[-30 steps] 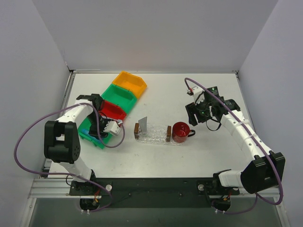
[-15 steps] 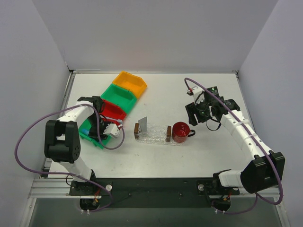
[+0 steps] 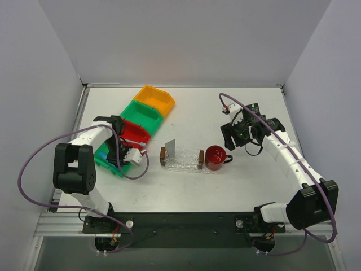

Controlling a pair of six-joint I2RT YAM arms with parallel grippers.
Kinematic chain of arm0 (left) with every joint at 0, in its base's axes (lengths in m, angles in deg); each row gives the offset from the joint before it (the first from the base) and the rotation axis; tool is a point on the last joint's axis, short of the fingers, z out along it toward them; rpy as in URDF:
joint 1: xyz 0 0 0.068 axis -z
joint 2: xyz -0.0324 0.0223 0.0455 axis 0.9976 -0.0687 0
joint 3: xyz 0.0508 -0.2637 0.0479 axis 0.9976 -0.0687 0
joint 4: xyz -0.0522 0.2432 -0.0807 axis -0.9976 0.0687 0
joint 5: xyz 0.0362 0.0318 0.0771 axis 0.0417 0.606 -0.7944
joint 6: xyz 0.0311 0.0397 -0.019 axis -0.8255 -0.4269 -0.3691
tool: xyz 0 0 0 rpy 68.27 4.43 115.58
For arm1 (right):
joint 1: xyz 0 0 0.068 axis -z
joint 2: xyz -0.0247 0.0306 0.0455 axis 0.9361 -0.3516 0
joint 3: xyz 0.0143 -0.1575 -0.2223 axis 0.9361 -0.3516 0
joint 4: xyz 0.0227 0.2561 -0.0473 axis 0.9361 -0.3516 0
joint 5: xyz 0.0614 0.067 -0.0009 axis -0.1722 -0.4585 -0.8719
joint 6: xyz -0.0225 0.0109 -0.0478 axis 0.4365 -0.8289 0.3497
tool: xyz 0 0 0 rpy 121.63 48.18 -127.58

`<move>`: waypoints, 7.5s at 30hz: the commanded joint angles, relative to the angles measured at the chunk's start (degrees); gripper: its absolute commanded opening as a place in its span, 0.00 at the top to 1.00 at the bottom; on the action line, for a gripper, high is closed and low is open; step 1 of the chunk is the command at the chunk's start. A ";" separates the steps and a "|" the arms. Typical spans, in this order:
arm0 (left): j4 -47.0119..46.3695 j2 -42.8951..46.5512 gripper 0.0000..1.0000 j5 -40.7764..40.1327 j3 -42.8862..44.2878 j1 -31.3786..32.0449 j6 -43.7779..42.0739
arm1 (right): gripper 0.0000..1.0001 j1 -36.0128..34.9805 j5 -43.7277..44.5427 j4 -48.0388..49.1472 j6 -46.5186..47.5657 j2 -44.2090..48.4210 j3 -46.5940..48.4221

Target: Prepare toiletry sets of a toothbrush and toothpaste on the tray

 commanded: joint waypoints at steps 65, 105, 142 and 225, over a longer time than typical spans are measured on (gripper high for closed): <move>-50.43 41.29 1.00 38.71 4.20 4.50 97.29 | 0.39 -17.68 -17.91 -13.76 1.60 -3.04 33.54; -73.48 40.32 1.00 48.56 -9.43 16.02 118.77 | 0.49 -36.94 -10.18 -13.76 4.32 -15.53 48.67; -70.32 42.78 0.34 49.35 -9.16 13.74 115.26 | 1.00 -36.95 2.65 -13.24 3.62 -12.02 41.20; -51.24 45.25 0.29 9.80 -7.40 3.54 96.27 | 1.00 -27.01 -4.73 10.67 -0.07 -12.10 15.45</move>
